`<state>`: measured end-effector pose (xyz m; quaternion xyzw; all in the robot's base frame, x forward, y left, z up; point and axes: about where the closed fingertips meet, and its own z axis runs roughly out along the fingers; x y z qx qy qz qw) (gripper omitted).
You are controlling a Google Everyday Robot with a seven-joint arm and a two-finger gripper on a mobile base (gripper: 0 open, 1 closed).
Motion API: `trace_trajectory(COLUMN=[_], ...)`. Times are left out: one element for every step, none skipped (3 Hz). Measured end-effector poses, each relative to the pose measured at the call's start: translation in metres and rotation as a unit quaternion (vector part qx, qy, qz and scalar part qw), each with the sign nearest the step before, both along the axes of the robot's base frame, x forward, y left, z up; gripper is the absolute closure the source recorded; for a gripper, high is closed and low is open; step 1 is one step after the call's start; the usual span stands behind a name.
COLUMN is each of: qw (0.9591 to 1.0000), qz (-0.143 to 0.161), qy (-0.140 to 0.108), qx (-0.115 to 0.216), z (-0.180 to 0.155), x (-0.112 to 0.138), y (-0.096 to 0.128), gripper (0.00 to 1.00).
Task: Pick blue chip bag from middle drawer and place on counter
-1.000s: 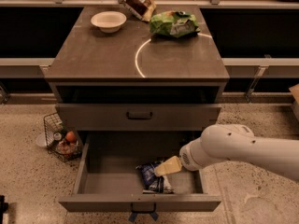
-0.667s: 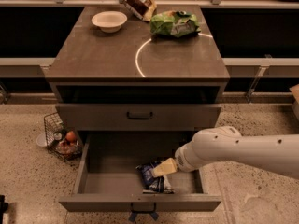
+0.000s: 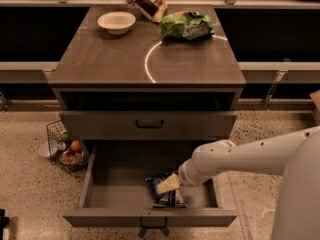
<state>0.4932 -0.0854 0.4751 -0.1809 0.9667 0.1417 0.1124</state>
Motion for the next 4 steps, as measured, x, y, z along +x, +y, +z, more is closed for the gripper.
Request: trace_trajectory(qw=[0.9997, 0.999, 0.9983, 0.9975], qz=[-0.001, -0.001, 0.005, 0.022], qy=[0.024, 0.044, 0.059, 0.067], qx=[-0.003, -0.003, 0.0, 0.007], z=[-0.038, -0.06, -0.078, -0.091], x=[-0.001, -0.006, -0.008, -0.004], y=[0.009, 0.013, 0.014, 0.017], gripper=[0.0, 0.0, 0.0, 0.18])
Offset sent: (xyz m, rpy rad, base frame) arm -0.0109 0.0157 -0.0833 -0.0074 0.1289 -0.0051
